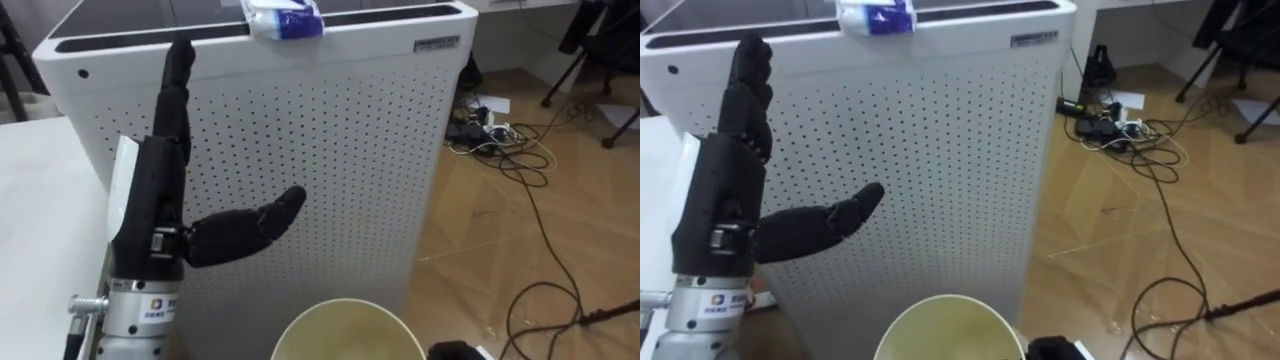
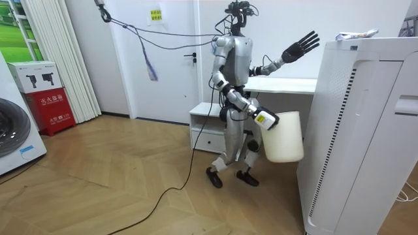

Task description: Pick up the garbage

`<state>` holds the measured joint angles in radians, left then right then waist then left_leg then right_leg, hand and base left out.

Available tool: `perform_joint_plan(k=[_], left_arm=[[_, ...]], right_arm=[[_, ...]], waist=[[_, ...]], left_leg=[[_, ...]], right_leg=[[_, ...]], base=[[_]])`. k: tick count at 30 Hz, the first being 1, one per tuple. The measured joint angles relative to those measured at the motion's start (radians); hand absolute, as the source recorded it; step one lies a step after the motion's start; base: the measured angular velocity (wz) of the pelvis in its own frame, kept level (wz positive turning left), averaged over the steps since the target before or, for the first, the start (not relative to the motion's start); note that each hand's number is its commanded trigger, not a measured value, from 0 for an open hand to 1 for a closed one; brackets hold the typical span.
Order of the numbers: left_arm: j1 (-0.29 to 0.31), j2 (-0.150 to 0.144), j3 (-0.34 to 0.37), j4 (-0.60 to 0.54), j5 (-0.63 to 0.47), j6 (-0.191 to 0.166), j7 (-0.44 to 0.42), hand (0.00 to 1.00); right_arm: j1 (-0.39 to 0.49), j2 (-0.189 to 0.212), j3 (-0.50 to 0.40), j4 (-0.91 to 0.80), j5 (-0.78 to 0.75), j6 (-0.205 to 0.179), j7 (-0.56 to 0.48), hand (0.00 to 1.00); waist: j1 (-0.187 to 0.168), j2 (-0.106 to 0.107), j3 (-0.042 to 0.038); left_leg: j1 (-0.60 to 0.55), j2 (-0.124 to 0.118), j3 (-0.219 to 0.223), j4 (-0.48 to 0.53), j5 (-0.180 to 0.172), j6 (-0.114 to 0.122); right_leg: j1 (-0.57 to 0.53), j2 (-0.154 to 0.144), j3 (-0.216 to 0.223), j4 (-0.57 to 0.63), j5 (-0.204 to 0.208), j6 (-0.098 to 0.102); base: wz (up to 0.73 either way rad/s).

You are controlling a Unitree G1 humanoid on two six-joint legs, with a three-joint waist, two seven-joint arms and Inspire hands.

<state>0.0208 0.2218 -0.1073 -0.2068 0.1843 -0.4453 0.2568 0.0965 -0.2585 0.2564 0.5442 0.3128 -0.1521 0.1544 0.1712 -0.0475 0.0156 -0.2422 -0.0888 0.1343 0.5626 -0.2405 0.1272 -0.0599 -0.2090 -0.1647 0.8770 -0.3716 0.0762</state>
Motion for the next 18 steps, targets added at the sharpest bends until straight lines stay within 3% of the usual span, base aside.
perform_joint_plan(k=[2,4,5,6,7,8,9,10,14,18], left_arm=[[-0.001,0.003,0.007,-0.014,0.019,-0.004,0.025,0.0],[-0.008,0.001,0.02,-0.025,0.036,-0.005,0.052,0.0],[-0.016,0.003,0.029,-0.027,0.048,-0.006,0.069,0.0],[-0.018,0.005,0.031,-0.027,0.051,-0.007,0.077,0.0],[-0.019,0.002,0.036,-0.028,0.055,-0.01,0.093,0.0],[-0.018,-0.003,0.035,-0.029,0.065,-0.011,0.11,0.0],[-0.018,-0.005,0.033,-0.03,0.069,-0.011,0.116,0.0],[-0.016,-0.008,0.028,-0.032,0.073,-0.012,0.125,0.0],[-0.02,-0.007,0.028,-0.076,0.127,-0.011,0.135,0.0],[-0.021,-0.007,0.027,-0.113,0.187,-0.009,0.135,0.0]], right_arm=[[-0.003,0.004,0.0,-0.004,-0.003,-0.001,0.001,1.0],[-0.003,0.003,-0.001,-0.018,-0.002,-0.006,0.001,1.0],[-0.003,0.003,-0.001,-0.017,-0.005,-0.007,0.002,1.0],[-0.003,0.003,-0.001,-0.016,-0.011,-0.007,0.002,1.0],[-0.002,0.003,-0.001,-0.013,-0.024,-0.007,0.009,1.0],[-0.001,0.003,-0.001,-0.011,-0.049,-0.007,0.02,1.0],[-0.001,0.002,-0.001,-0.01,-0.055,-0.006,0.026,1.0],[0.001,0.001,-0.001,-0.008,-0.063,-0.002,0.037,1.0],[0.0,-0.001,-0.001,-0.008,-0.08,0.001,0.08,1.0],[0.001,-0.004,-0.001,-0.011,-0.085,0.002,0.111,1.0]], waist=[[-0.002,0.016,0.0054],[-0.009,0.039,0.012],[-0.02,0.049,0.0147],[-0.022,0.049,0.0149],[-0.032,0.05,0.0141],[-0.042,0.049,0.0131],[-0.044,0.049,0.0126],[-0.053,0.053,0.0058],[-0.054,0.054,0.0025],[-0.059,0.056,0.0012]], left_leg=[[0.03,0.008,-0.011,-0.009,-0.024,0.002],[0.044,0.019,-0.034,-0.023,-0.029,0.0],[0.054,0.027,-0.04,-0.037,-0.029,0.0],[0.062,0.028,-0.042,-0.048,-0.028,0.0],[0.077,0.027,-0.051,-0.063,-0.029,-0.002],[0.093,0.025,-0.061,-0.081,-0.031,-0.007],[0.099,0.024,-0.071,-0.086,-0.033,-0.011],[0.111,0.025,-0.097,-0.104,-0.033,-0.023],[0.163,0.055,-0.126,-0.186,-0.012,-0.053],[0.191,0.066,-0.136,-0.231,-0.003,-0.068]], right_leg=[[-0.031,0.004,-0.001,0.07,0.059,0.001],[-0.081,0.019,-0.01,0.049,0.019,-0.006],[-0.115,0.033,-0.008,-0.016,0.005,-0.008],[-0.13,0.037,-0.002,-0.061,0.004,-0.008],[-0.138,0.041,-0.002,-0.18,0.01,-0.012],[-0.136,0.048,-0.002,-0.315,0.05,-0.016],[-0.136,0.056,-0.002,-0.352,0.112,-0.019],[-0.117,0.065,-0.008,-0.39,0.16,-0.03],[-0.039,0.109,-0.04,-0.509,0.187,-0.053],[-0.007,0.126,-0.052,-0.56,0.192,-0.061]], base=[[-0.08],[0.11],[0.2],[0.24],[0.25],[0.29],[0.39],[0.29],[0.14],[0.02]])
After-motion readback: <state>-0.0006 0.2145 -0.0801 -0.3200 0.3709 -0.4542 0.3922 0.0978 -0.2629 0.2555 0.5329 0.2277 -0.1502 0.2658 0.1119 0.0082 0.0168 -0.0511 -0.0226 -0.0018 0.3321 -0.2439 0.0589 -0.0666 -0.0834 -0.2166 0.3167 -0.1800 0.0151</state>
